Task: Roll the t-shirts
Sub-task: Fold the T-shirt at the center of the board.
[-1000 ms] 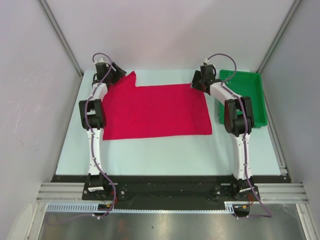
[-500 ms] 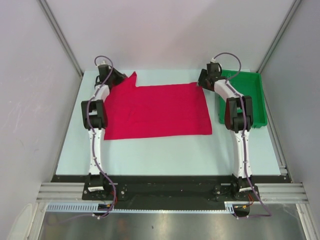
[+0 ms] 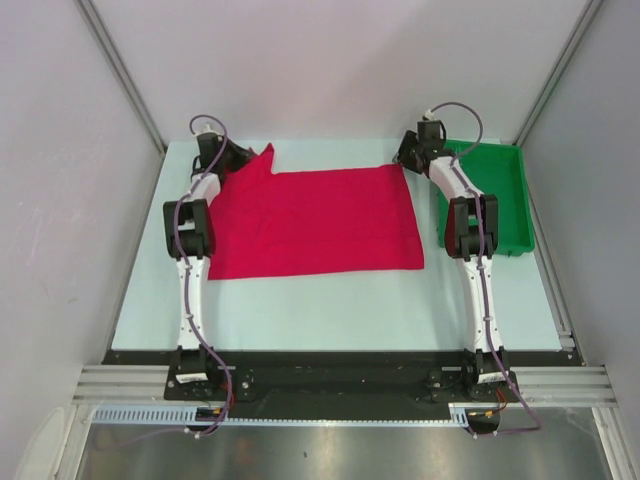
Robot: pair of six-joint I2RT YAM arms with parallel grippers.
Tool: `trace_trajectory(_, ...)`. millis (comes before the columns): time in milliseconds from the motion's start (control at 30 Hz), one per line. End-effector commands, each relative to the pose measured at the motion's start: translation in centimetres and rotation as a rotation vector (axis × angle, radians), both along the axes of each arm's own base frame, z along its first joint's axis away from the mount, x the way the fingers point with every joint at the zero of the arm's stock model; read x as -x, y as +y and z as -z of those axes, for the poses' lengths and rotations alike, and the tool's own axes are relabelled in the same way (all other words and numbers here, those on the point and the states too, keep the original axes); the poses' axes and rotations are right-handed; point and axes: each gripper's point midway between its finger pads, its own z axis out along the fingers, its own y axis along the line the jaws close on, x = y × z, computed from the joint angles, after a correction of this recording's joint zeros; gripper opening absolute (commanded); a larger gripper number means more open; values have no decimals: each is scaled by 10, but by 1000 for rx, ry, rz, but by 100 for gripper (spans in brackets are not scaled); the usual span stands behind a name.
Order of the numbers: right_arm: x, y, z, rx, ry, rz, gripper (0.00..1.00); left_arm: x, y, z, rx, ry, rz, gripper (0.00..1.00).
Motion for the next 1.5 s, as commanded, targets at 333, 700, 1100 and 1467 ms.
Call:
trace_trajectory(333, 0, 18, 7, -38, -6, 8, 26, -4, -1, -88, -7, -165, 7, 0)
trace_trajectory(700, -4, 9, -37, 7, -122, 18, 0, 3, 25, -144, -71, -278, -26, 0)
trace_trajectory(1100, 0, -6, -85, 81, -262, 29, 0, 24, 35, -173, -95, -304, -34, 0)
trace_trajectory(1467, 19, -14, -110, 112, -312, 37, 0, 68, 41, -187, -95, -294, -52, 0)
